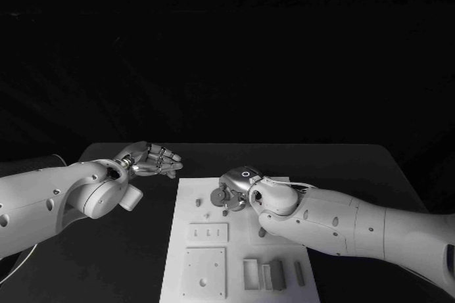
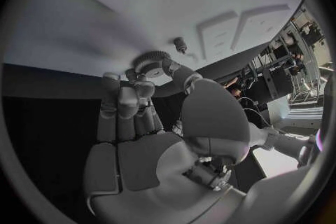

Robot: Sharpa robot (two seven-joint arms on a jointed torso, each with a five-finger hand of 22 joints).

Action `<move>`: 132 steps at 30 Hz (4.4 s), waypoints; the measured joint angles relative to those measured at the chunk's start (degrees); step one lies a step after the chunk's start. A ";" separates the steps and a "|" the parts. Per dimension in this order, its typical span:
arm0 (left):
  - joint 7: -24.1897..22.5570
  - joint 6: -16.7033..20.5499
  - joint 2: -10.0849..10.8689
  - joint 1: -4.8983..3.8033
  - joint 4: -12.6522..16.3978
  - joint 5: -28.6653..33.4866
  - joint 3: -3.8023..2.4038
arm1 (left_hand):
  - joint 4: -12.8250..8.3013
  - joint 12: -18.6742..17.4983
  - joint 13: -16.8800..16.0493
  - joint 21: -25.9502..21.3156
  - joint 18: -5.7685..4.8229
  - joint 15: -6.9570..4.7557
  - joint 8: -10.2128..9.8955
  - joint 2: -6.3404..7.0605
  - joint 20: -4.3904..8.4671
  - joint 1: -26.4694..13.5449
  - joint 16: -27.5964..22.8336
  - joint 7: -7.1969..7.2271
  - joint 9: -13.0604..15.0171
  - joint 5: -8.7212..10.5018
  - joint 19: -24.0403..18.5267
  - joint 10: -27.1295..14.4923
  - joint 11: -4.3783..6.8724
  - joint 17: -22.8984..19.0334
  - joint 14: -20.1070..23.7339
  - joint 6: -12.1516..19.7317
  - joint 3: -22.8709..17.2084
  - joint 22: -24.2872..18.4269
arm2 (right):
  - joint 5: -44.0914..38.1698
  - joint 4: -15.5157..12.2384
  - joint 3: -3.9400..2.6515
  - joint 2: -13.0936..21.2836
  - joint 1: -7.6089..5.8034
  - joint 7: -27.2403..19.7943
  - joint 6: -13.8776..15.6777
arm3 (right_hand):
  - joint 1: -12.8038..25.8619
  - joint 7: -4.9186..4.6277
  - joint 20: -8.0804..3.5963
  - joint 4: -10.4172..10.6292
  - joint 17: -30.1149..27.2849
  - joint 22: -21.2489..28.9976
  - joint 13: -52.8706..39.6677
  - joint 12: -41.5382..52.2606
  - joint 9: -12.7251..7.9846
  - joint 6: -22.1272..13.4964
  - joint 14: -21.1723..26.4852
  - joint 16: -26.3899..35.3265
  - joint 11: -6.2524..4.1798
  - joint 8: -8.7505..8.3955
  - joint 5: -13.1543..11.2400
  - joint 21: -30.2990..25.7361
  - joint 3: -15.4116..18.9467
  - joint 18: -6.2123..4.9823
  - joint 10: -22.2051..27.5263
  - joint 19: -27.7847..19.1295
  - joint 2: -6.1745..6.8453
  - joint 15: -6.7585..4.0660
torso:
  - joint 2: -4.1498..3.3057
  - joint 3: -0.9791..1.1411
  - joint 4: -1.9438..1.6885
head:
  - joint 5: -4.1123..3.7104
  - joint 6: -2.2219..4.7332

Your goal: Assemble the parts on the task board

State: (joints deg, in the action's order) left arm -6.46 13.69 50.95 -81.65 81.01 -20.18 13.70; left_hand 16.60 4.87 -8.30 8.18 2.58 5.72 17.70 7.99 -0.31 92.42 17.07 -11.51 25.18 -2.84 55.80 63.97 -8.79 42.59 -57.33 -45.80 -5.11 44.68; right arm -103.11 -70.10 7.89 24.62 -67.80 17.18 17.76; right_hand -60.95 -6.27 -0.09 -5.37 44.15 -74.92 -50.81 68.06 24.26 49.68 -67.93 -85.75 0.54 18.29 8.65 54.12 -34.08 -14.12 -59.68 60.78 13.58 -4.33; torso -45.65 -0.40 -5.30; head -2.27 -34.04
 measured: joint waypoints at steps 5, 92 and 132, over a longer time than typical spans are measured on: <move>0.00 0.00 -0.01 0.00 -0.08 0.00 0.00 | 0.00 0.00 0.00 0.00 -0.01 0.00 0.00 0.00 0.00 0.00 0.00 0.00 0.00 0.00 0.00 0.00 0.00 0.00 0.00 0.00 0.00 0.04 | 0.20 -0.79 -0.01 0.98 0.05 -0.21 0.50 | 0.00 0.00 0.01 0.32 0.00 0.00 0.00 0.00 0.00 0.00 0.00 0.00 0.00 0.00 0.00 0.00 0.00 0.00 0.00 0.00 0.00 0.00 | 0.01 0.02 0.03 | 0.09 0.10; -1.43 -0.42 0.67 1.16 -3.23 0.02 -0.01 | -0.18 0.00 -0.30 -0.23 0.06 0.21 0.44 0.00 0.21 0.00 -0.70 1.29 0.53 0.00 0.22 0.00 0.00 0.65 -0.21 -1.37 -0.18 0.27 | 23.45 5.46 -1.66 18.90 1.41 -29.74 -0.58 | -3.39 -2.02 2.76 -7.03 -0.33 0.00 6.75 -5.45 -1.36 -2.05 4.80 2.20 0.70 -1.70 -0.44 -2.44 0.23 -0.91 1.33 -3.37 -1.58 1.10 | 0.66 0.98 1.99 | 0.87 0.32; -1.37 -0.51 0.92 1.16 -3.10 0.02 -0.01 | -0.18 0.00 -0.33 -0.23 -0.14 0.20 0.44 0.00 0.21 0.00 -0.70 1.29 0.53 0.00 0.21 0.00 0.00 0.74 -0.20 -1.37 -0.18 0.32 | 21.56 5.21 -1.67 18.07 1.75 -27.51 1.23 | -2.27 -0.91 0.92 -6.16 0.01 0.00 7.20 -3.33 0.96 -0.93 2.91 0.33 0.59 1.95 -0.44 -0.53 0.79 -0.11 1.22 -1.08 -4.58 -0.16 | 0.68 1.05 2.10 | 1.03 0.05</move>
State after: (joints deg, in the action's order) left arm -7.84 13.18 51.87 -80.49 77.90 -20.16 13.69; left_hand 16.42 4.87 -8.63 7.96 2.44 5.93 18.14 7.99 -0.10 92.43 16.38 -10.22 25.71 -2.84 56.01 63.97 -8.78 43.33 -57.54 -47.17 -5.29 45.00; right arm -81.55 -64.89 6.22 42.69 -66.04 -10.33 18.99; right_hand -63.22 -7.18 0.84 -11.53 44.16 -74.92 -43.62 64.74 25.22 48.75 -65.02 -85.42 1.13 20.23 8.21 53.59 -33.29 -14.23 -58.46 59.70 8.99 -4.49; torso -44.98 0.65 -3.19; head -1.24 -33.98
